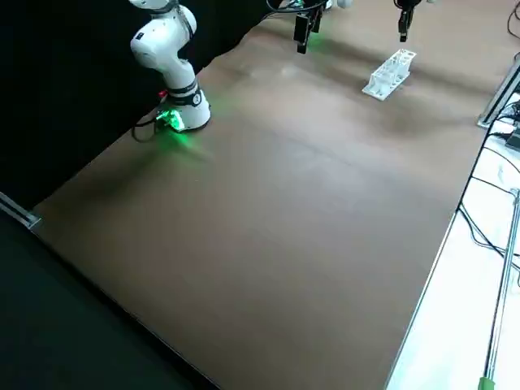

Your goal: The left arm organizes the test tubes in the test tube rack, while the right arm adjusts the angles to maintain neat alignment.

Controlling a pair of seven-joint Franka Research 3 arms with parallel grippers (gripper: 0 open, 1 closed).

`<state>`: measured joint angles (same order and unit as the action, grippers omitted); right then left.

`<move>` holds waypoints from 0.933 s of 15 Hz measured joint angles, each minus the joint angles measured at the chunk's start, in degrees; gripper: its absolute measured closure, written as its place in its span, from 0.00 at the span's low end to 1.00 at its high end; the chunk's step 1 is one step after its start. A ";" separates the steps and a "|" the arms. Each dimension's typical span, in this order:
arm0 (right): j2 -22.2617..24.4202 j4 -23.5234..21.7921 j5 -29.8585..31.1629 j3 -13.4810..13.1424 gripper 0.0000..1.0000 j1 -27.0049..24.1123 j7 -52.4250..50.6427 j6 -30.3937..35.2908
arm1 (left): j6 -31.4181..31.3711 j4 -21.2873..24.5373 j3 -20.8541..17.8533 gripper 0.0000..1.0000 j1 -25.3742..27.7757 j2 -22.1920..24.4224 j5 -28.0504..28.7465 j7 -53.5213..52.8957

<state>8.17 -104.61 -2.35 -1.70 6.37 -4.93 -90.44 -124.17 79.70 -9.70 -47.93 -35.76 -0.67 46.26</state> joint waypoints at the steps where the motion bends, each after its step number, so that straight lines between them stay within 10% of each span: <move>1: 0.00 0.00 0.00 0.00 0.00 0.00 0.00 0.00 | -0.17 0.00 0.00 0.82 0.00 -0.16 0.00 0.00; 14: 0.00 0.00 0.00 0.00 0.00 0.00 0.00 0.00 | -2.25 0.00 0.01 0.81 -0.10 -2.08 0.00 0.00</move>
<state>8.17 -104.61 -2.35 -1.70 6.37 -4.93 -90.43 -126.42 79.70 -9.69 -48.03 -37.84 -0.67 46.26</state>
